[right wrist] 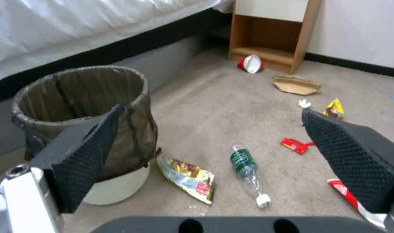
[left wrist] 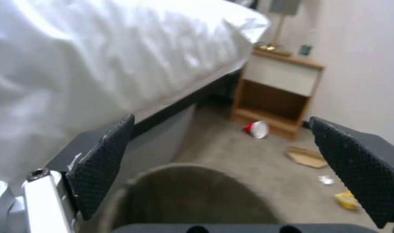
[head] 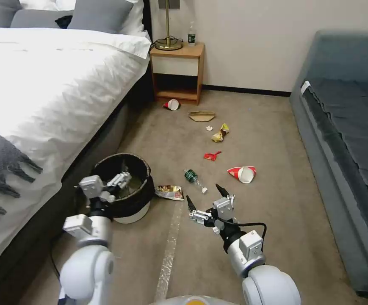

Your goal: Pick up the trash can from the floor.

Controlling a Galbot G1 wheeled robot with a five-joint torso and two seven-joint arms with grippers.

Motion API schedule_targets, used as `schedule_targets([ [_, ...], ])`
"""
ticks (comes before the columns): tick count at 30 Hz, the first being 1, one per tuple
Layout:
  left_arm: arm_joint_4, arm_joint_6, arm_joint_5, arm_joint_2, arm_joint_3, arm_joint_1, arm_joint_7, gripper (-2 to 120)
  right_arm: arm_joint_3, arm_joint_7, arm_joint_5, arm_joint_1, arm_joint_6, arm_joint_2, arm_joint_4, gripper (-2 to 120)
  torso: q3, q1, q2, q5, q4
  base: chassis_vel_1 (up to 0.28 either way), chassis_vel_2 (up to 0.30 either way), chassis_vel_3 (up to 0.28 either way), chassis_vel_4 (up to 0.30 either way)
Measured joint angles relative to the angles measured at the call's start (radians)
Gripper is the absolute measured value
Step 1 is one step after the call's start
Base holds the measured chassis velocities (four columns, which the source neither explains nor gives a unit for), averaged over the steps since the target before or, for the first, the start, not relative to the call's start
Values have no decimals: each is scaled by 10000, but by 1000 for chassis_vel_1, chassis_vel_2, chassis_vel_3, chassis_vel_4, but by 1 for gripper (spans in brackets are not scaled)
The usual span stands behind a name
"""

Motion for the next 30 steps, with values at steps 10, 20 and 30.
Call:
schedule_targets([
  [10,1060,1949,-2101,1156,-1029,-1039,-803,100,58,-118,151,117,263,0,-23,100,1,0,0,2,2,0,0,0,0],
  [20,3394,2575,-2285,1507,-514,-2066,-1570,99,123,-167,150,273,333,0,-181,100,1,0,0,3,1,0,0,0,0],
  [30,4474,2545,-1774,992,133,-2697,-1484,84,157,-184,149,358,359,0,-282,100,1,0,0,14,3,0,0,0,0],
])
